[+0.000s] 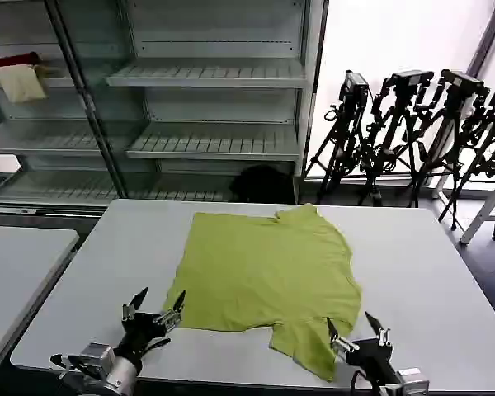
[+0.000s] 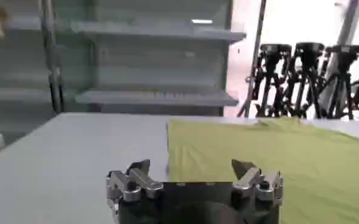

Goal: Fold and organize the clothes.

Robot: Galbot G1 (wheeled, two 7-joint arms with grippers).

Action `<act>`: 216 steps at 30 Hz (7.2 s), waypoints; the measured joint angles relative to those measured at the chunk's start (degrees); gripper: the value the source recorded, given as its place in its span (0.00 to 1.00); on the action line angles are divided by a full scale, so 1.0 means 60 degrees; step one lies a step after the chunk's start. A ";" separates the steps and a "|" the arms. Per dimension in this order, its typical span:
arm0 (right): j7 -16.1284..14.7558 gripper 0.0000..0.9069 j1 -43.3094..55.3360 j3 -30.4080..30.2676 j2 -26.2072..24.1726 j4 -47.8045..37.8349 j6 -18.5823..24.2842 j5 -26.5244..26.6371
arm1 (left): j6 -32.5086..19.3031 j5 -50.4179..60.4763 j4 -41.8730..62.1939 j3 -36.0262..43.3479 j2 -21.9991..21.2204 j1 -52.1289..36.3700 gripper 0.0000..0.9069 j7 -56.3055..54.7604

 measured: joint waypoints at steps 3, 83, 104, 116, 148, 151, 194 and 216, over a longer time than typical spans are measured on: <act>0.0073 1.00 -0.0078 -0.0191 0.0004 0.0017 -0.0092 -0.0017 | 0.0117 0.0108 0.0064 0.0111 -0.0011 0.0048 1.00 0.0049; 0.0251 0.00 0.0137 0.0083 0.0045 -0.0295 -0.0571 0.0035 | -0.0008 0.0008 0.0141 0.0025 -0.0315 0.1258 0.50 -0.0342; 0.0198 0.00 0.0350 0.0194 0.0117 -0.0200 -0.0539 0.0206 | -0.0051 0.0344 0.0030 0.0284 -0.0353 0.1324 0.00 -0.0302; 0.0148 0.00 0.1065 0.0539 0.0436 -0.0015 -0.0403 0.0528 | -0.0574 -0.0166 -0.0027 -0.0141 -0.0658 0.0399 0.00 0.0036; -0.0455 0.50 0.4773 0.0191 0.0818 -0.1807 -0.1173 -0.0201 | 0.0424 0.0092 0.2331 0.0427 -0.1245 -0.3576 0.01 -0.0133; -0.0467 1.00 0.4932 0.0180 0.0858 -0.1972 -0.1183 -0.0285 | 0.0453 0.0192 0.2534 0.0487 -0.1255 -0.3717 0.71 -0.0102; -0.1051 0.00 0.3185 0.1242 0.0336 -0.2330 -0.0992 0.0050 | 0.0504 0.1118 0.3038 0.0546 -0.1194 -0.3037 0.94 0.0253; -0.1172 0.00 0.2943 0.1400 0.0144 -0.2055 -0.1003 0.0160 | 0.0457 0.1402 0.2972 0.0564 -0.1079 -0.2690 0.00 0.0477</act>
